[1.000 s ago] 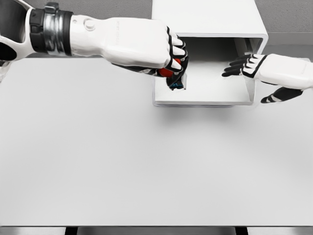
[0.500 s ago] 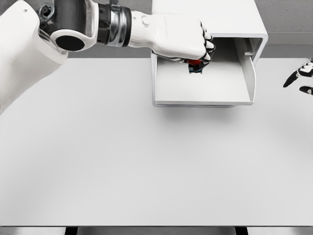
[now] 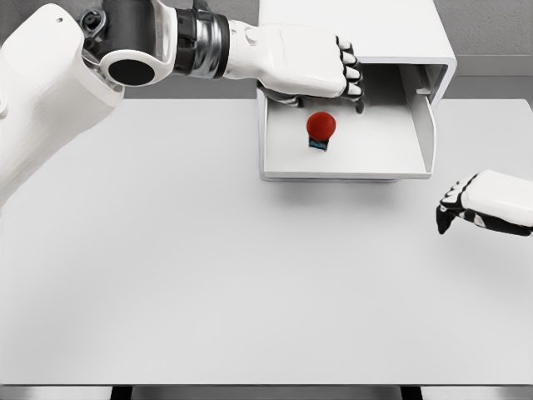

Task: Slide open multi-storey tabletop storage cabinets and put open load switch and slide close multi-storey tabletop storage cabinets

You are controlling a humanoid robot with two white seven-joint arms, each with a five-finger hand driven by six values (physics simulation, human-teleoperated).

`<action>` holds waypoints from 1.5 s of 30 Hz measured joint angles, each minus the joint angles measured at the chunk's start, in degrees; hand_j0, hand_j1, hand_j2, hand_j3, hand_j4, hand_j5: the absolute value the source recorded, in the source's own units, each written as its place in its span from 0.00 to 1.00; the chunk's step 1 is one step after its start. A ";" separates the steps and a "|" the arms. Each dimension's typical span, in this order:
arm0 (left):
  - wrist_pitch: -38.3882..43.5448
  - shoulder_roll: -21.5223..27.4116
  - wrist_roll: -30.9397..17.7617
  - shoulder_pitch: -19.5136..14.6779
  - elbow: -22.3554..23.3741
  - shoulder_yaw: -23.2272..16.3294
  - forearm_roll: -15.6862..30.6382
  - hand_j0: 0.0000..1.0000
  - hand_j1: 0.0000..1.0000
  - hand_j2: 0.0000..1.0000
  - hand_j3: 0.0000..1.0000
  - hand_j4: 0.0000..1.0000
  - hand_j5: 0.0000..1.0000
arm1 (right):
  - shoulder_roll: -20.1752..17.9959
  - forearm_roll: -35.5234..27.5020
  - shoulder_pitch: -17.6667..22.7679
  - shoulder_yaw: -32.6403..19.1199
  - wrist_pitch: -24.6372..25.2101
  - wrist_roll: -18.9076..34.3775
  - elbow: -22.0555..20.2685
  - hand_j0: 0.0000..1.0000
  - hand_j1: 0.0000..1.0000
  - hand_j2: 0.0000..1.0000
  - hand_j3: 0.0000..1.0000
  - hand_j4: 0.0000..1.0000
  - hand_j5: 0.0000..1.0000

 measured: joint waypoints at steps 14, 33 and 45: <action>-0.01 22.51 0.00 2.63 -16.71 1.21 21.73 1.00 1.00 1.00 1.00 1.00 1.00 | 0.70 0.49 -6.85 6.74 0.04 -0.01 -1.85 0.50 0.50 0.50 0.50 0.50 0.50; -0.02 37.65 0.00 11.51 -15.66 1.64 27.18 1.00 1.00 1.00 1.00 1.00 1.00 | 3.18 1.22 -17.23 17.44 0.01 0.00 -1.59 0.58 0.58 0.58 0.58 0.58 0.58; 0.00 36.69 0.00 11.25 -13.29 0.97 26.96 1.00 1.00 1.00 1.00 1.00 1.00 | 4.74 2.73 -21.71 19.21 0.00 0.01 3.21 0.59 0.59 0.59 0.59 0.59 0.59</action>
